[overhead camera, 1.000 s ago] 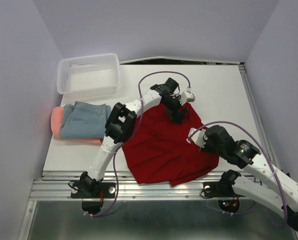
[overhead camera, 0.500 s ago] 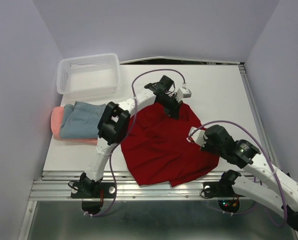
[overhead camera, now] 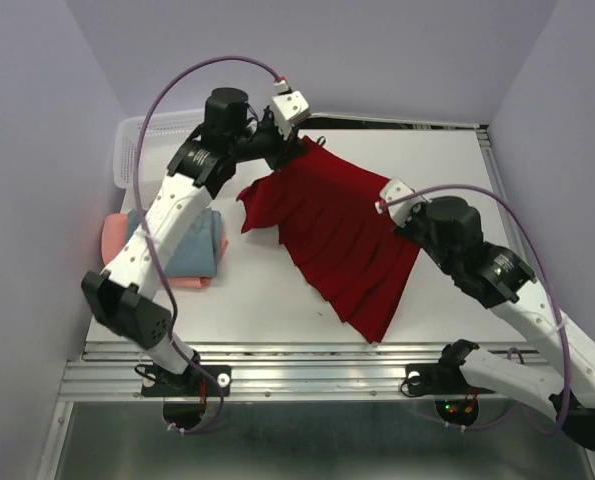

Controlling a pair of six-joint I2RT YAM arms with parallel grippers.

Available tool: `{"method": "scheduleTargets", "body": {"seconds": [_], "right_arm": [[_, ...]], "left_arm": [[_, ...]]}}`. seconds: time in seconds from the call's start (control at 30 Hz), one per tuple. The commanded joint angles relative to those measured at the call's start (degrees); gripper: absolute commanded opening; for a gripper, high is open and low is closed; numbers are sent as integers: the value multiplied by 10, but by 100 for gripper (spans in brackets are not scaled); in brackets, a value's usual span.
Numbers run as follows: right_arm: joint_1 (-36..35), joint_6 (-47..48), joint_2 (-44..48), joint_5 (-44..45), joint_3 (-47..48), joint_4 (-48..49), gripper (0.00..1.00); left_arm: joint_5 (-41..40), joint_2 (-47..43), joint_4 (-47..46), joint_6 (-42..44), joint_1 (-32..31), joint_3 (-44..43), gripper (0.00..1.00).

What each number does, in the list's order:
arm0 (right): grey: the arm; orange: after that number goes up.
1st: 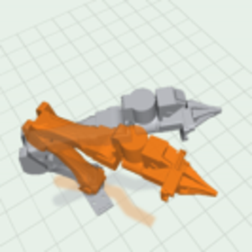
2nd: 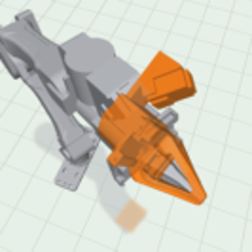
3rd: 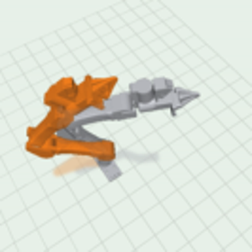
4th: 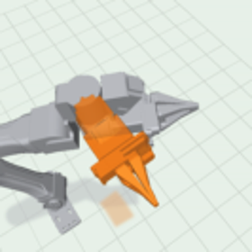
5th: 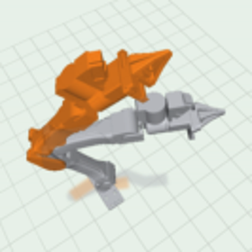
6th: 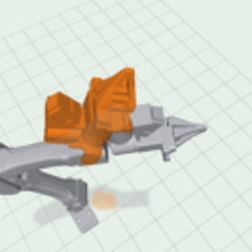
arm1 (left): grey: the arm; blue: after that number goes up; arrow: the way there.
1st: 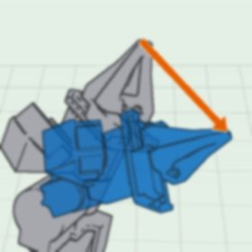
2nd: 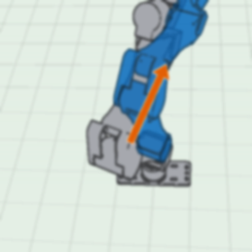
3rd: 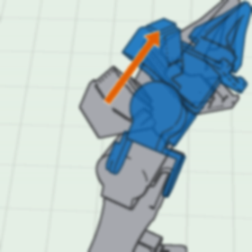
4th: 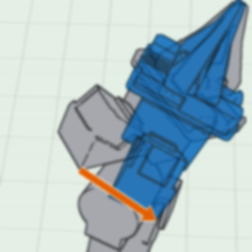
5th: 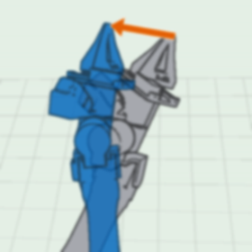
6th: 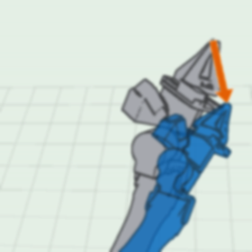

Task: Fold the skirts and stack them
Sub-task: Flatten the skirt out

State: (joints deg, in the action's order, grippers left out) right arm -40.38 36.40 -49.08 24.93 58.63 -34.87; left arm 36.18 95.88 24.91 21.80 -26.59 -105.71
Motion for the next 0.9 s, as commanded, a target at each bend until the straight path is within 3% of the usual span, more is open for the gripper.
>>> {"method": "scheduleTargets", "body": {"seconds": [0.0,0.1,0.2,0.33,0.47,0.63,0.73,0.87], "right_arm": [[70,-10,-67,0,119,14,1],[126,-27,-104,-60,170,-2,1],[166,-51,-132,-130,211,-44,1],[180,-78,-133,-220,229,-81,1],[180,-106,-146,-230,226,-89,1],[219,-107,-171,-237,246,-52,1],[231,-106,-185,-207,289,-32,1],[232,-103,-193,-182,350,-2,1]], "left_arm": [[-105,-127,-106,42,14,116,0],[-140,-220,-188,27,15,236,0],[-156,-279,-206,5,15,306,0],[-148,-281,-129,-30,15,300,0],[-150,-262,-102,-77,15,285,0],[-138,-249,-150,-106,19,263,0],[-169,-284,-239,-109,20,291,0],[-211,-287,-271,-99,20,260,0]]}}
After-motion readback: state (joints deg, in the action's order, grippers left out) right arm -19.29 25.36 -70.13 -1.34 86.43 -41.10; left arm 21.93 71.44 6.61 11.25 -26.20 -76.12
